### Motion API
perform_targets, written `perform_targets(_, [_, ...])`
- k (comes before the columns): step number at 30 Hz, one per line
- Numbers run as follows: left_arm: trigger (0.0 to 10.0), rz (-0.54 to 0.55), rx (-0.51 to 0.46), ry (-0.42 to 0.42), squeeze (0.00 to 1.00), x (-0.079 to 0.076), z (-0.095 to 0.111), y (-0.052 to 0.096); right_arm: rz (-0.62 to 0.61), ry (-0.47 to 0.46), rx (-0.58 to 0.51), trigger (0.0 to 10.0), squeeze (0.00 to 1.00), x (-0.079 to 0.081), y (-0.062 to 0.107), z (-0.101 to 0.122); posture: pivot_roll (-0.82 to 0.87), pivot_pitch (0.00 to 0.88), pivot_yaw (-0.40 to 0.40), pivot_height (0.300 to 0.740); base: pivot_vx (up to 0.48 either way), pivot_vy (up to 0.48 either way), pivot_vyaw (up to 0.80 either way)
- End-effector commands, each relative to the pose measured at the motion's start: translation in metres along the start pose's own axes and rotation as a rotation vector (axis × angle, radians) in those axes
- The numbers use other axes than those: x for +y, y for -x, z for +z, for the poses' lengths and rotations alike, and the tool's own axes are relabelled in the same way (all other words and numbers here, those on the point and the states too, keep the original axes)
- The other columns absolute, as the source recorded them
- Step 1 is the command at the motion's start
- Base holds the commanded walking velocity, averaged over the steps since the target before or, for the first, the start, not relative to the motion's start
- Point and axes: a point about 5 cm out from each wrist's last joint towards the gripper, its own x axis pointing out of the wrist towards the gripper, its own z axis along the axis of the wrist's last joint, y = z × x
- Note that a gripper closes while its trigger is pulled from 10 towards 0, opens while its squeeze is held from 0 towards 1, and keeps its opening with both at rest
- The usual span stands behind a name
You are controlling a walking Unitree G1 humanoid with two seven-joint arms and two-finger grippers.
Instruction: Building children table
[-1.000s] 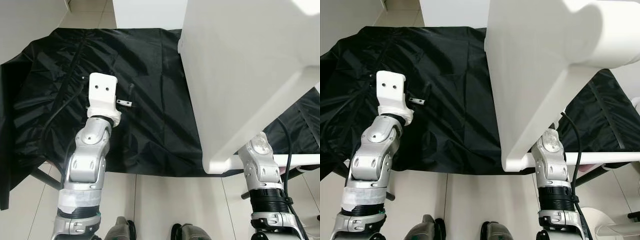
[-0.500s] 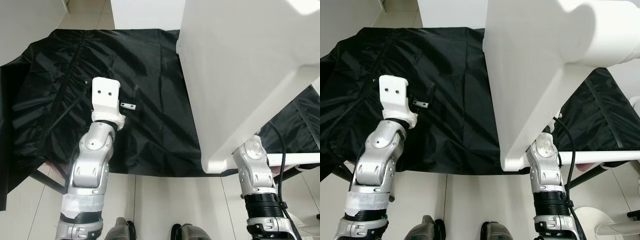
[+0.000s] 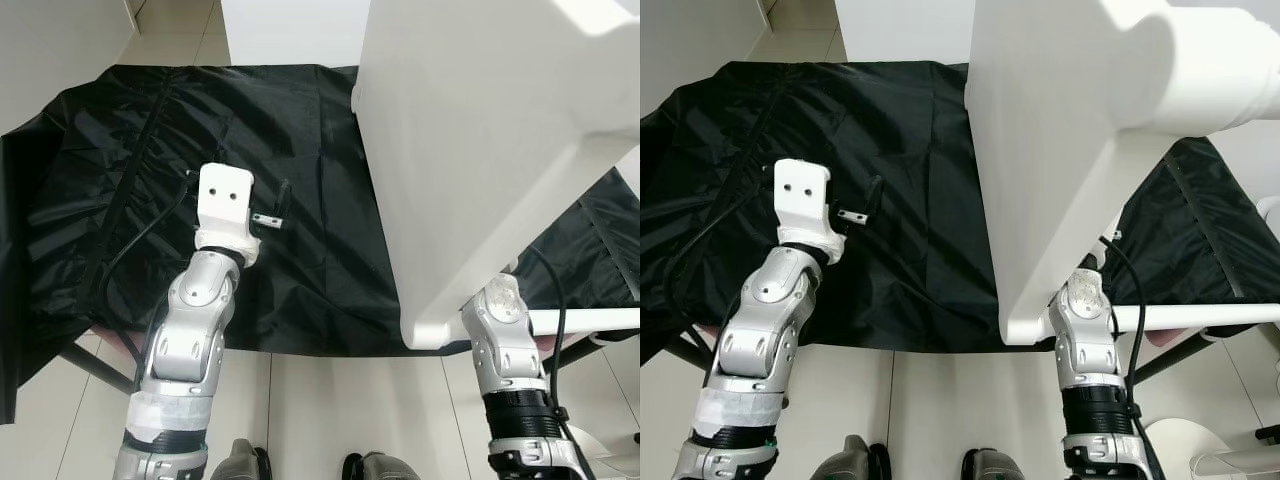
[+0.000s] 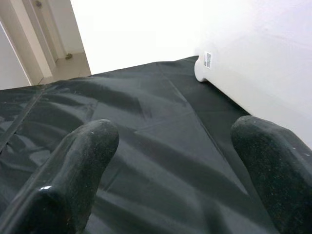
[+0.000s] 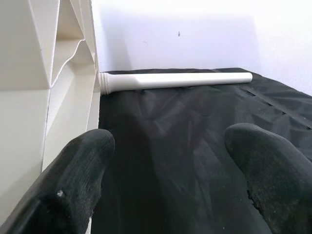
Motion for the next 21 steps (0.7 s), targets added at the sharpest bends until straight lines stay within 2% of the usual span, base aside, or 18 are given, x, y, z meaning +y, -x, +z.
perform_targets(1, [10.0, -0.017, -0.001, -0.007, 0.00, -0.0010, -0.0011, 0.0025, 0.008, 0.005, 0.012, 10.0, 0.00, 0.0018, 0.0047, -0.0051, -0.12, 0.083, 0.008, 0.740, 0.000, 0.000, 0.00])
perform_targets(14, [10.0, -0.024, 0.001, -0.042, 0.00, -0.0006, -0.0026, 0.0082, 0.010, 0.012, 0.026, 10.0, 0.00, 0.0021, 0.0079, -0.0100, -0.11, 0.089, 0.000, 0.740, 0.000, 0.000, 0.00])
perform_targets(19, [10.0, -0.026, 0.001, -0.049, 0.00, 0.0005, -0.0021, 0.0101, -0.003, 0.001, 0.019, 10.0, 0.00, 0.0011, 0.0077, -0.0094, -0.11, 0.096, 0.000, 0.740, 0.000, 0.000, 0.00])
perform_targets(21, [10.0, -0.031, 0.001, -0.052, 0.00, -0.0001, -0.0018, 0.0113, -0.018, -0.033, -0.003, 10.0, 0.00, -0.0002, 0.0075, -0.0062, -0.10, 0.102, 0.002, 0.740, 0.000, 0.000, 0.00])
